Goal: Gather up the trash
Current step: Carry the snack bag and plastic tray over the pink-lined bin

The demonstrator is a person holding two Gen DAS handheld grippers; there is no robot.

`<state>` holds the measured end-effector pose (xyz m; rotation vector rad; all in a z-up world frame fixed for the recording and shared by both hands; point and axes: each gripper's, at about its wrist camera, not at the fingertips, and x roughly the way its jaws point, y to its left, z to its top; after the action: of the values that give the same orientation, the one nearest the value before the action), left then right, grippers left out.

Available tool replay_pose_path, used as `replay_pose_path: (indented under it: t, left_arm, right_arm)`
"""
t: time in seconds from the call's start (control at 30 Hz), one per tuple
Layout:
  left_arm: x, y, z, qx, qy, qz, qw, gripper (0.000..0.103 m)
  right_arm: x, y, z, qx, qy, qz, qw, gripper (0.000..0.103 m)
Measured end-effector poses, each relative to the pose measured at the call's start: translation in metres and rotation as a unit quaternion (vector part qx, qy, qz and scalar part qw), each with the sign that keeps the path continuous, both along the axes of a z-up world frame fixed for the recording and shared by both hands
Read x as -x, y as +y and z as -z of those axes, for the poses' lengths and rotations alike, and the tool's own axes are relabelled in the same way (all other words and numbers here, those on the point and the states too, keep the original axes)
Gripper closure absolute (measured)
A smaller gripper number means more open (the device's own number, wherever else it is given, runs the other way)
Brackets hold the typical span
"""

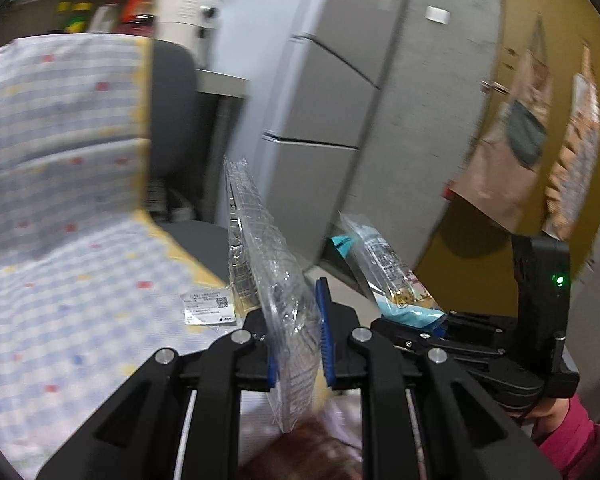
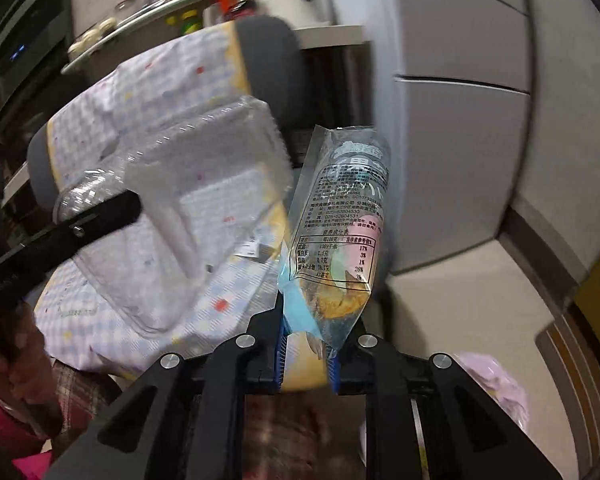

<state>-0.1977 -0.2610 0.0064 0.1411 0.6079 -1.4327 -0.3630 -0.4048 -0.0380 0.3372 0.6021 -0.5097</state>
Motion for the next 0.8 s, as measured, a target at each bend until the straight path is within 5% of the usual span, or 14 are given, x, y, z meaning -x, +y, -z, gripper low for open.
replay_pose_path:
  t: [0.33, 0.5, 0.57, 0.63, 0.8]
  left_arm:
    - [0.093, -0.04, 0.033, 0.007, -0.008, 0.113, 0.9936, 0.089]
    - [0.106, -0.05, 0.058, -0.014, 0.001, 0.126, 0.9919, 0.089]
    - [0.107, -0.055, 0.064, -0.023, 0.002, 0.13, 0.9913, 0.089]
    - [0.107, -0.058, 0.069, -0.03, 0.004, 0.134, 0.9906, 0.089]
    - [0.108, -0.066, 0.077, -0.041, 0.01, 0.142, 0.989, 0.089]
  right_arm:
    - [0.087, -0.007, 0.028, -0.012, 0.024, 0.097, 0.995, 0.079]
    - [0.111, -0.031, 0.07, -0.076, 0.05, 0.146, 0.985, 0.076]
    - [0.117, -0.039, 0.084, -0.1, 0.059, 0.162, 0.98, 0.071]
    - [0.122, -0.049, 0.102, -0.131, 0.076, 0.182, 0.972, 0.056]
    - [0.136, -0.067, 0.141, -0.201, 0.104, 0.218, 0.949, 0.046]
